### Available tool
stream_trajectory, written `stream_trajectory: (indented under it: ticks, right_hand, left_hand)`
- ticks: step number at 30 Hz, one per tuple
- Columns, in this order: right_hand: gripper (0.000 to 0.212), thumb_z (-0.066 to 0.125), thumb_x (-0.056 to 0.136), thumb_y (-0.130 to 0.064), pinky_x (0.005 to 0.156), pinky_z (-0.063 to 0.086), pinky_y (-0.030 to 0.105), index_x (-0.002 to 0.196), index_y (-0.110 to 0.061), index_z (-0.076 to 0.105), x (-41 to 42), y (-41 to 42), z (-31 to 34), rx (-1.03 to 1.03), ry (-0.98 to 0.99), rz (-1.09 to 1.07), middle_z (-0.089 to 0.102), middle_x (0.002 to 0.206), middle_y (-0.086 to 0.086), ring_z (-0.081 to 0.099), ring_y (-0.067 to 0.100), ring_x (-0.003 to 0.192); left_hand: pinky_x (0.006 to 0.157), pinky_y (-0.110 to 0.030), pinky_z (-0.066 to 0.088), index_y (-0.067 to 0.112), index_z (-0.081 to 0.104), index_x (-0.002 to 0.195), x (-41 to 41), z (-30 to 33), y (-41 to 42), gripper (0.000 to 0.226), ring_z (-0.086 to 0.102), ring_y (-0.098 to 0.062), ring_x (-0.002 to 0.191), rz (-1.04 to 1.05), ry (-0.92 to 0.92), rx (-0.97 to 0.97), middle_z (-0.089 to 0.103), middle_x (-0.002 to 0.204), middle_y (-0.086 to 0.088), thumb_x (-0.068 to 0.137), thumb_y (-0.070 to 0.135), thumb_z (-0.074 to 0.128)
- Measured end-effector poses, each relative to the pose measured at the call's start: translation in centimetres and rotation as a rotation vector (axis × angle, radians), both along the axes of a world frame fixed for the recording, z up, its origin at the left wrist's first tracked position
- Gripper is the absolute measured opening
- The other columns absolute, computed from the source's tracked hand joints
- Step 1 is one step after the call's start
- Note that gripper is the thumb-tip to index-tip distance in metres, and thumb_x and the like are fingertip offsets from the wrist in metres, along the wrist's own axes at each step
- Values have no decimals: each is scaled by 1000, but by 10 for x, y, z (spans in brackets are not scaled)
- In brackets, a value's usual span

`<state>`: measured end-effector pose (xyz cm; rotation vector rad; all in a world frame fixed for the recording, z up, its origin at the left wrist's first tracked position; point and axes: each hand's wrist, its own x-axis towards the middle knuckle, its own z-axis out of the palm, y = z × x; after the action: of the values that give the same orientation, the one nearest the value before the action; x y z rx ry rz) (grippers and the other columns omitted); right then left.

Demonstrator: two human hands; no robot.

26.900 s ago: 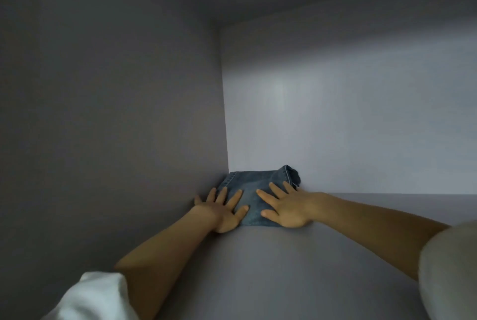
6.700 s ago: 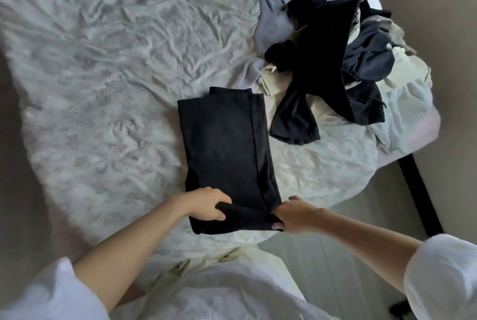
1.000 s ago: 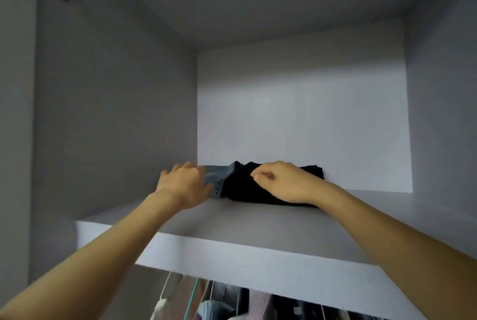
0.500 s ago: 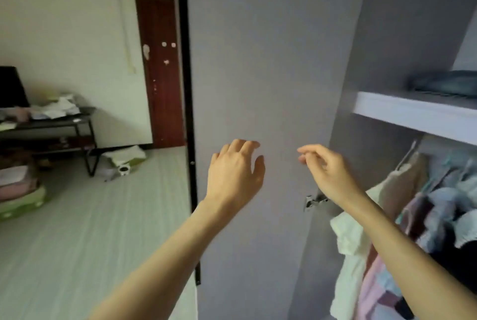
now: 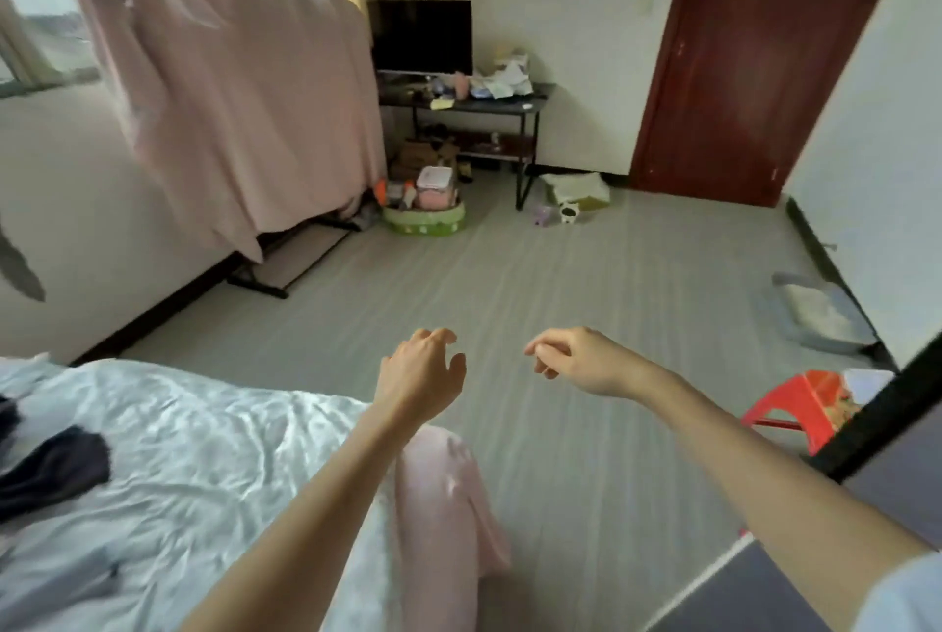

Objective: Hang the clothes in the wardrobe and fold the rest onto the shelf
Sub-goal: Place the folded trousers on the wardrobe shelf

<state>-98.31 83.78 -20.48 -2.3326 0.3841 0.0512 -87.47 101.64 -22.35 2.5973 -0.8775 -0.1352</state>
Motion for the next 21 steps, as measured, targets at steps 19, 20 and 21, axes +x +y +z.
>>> stream_trajectory:
  ticks: [19,20,21]
  right_hand:
    - [26,43,97,-9,67,40,15,115,0,59,317,-156,-45,6,27,224,60,96,6,54,8,77]
    - [27,43,97,-10,74,41,16,119,-2,57,331,-155,-46,6,15,240,61,103,6,57,11,87]
    - [29,44,97,-12,83,40,18,122,-5,56,349,-154,-45,16,8,255,61,112,6,58,15,100]
  left_hand:
    - [101,-39,39,24,45,133,238,-17,-110,39,47,-19,122,323,33,-33,48,135,0,96,35,41]
    - [101,-40,38,24,43,134,250,-18,-113,40,46,-20,123,333,33,-16,46,136,-1,96,35,41]
    - [101,-40,38,24,42,136,266,-20,-116,41,45,-21,124,345,43,-8,44,138,-1,96,35,41]
